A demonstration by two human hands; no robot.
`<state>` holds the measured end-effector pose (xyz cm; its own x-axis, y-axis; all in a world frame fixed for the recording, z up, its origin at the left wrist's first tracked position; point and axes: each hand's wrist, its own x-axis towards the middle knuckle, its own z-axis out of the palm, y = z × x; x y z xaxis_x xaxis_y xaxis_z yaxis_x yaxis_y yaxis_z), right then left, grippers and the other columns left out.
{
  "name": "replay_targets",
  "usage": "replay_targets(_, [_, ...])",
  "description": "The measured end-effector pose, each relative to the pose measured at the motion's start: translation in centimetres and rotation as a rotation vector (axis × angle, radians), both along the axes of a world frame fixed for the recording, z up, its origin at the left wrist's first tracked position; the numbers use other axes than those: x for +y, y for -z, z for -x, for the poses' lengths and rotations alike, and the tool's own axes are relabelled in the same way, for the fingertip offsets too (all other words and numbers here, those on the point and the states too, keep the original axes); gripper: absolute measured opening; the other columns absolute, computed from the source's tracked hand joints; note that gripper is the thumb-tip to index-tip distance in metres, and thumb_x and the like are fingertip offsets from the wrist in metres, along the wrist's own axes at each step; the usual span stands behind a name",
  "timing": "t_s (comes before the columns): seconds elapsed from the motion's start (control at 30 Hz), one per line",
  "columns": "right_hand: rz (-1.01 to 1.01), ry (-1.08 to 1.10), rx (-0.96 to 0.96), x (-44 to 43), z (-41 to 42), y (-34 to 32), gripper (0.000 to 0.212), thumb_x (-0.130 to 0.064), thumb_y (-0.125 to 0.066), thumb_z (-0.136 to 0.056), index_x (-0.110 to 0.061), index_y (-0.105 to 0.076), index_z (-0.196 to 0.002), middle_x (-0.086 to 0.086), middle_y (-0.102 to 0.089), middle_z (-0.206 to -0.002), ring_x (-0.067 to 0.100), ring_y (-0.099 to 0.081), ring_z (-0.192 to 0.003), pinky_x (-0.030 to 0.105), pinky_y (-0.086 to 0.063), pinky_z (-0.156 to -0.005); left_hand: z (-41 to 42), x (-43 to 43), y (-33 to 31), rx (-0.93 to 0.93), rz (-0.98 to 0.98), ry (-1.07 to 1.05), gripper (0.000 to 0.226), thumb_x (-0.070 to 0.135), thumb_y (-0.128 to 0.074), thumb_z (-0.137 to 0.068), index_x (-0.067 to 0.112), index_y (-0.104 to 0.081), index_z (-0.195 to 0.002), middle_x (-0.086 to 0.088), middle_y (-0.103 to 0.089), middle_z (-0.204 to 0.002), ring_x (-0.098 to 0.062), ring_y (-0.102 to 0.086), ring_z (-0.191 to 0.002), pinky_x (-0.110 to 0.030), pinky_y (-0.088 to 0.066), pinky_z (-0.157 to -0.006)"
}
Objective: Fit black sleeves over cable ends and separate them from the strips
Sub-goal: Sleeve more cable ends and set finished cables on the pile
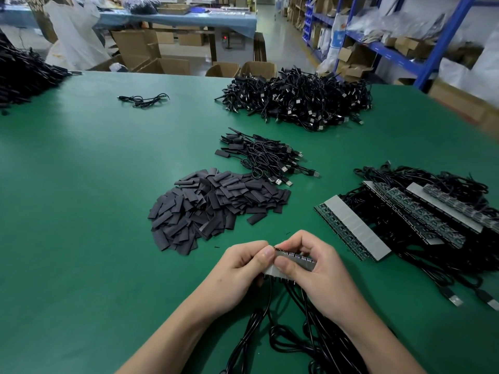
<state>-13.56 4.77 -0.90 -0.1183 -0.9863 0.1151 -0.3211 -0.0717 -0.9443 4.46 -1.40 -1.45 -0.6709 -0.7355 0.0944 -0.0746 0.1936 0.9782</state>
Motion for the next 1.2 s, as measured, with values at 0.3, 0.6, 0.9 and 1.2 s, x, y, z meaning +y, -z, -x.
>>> replay_targets(0.3, [0.01,0.018,0.003,-0.02,0.02,0.13,0.02,-0.045,-0.074,-0.08,-0.033,-0.067,-0.094,-0.004,-0.074,-0.097,0.013,-0.071,-0.095,0.046,-0.058,-0.089,0.01,0.1,-0.42,-0.012,-0.012,0.017,0.047,0.04,-0.044,-0.105,0.004,-0.043,-0.075,0.009,-0.042,-0.063,-0.011,-0.036,-0.056,-0.025,-0.03,-0.052])
replay_targets(0.6, [0.032,0.064,0.076,0.16,0.05,-0.2,0.015,-0.043,-0.076,-0.082,-0.037,-0.066,-0.092,-0.017,-0.073,-0.092,0.001,-0.069,-0.092,0.016,-0.052,-0.079,0.17,0.49,-0.5,-0.188,0.434,-0.185,0.04,0.041,-0.05,-0.102,0.022,-0.037,-0.069,0.009,-0.037,-0.061,-0.01,-0.037,-0.057,-0.031,-0.034,-0.054])
replay_targets(0.9, [0.038,0.053,0.171,0.53,0.07,-0.57,0.01,-0.035,-0.069,-0.085,-0.033,-0.065,-0.094,-0.017,-0.071,-0.095,0.006,-0.068,-0.098,0.021,-0.052,-0.083,0.15,0.32,-0.03,-0.226,0.442,-0.227,0.039,0.036,-0.058,-0.092,0.025,-0.032,-0.064,0.005,-0.03,-0.056,-0.011,-0.028,-0.054,-0.029,-0.027,-0.05])
replay_targets(1.2, [-0.025,0.082,0.163,0.64,0.11,-0.82,0.018,-0.016,-0.076,-0.089,-0.03,-0.066,-0.089,-0.015,-0.073,-0.091,0.003,-0.07,-0.089,0.019,-0.054,-0.077,0.04,0.55,-0.7,-0.355,0.605,-0.233,0.04,0.036,-0.056,-0.096,0.026,-0.031,-0.066,0.005,-0.037,-0.057,-0.018,-0.039,-0.057,-0.035,-0.037,-0.054])
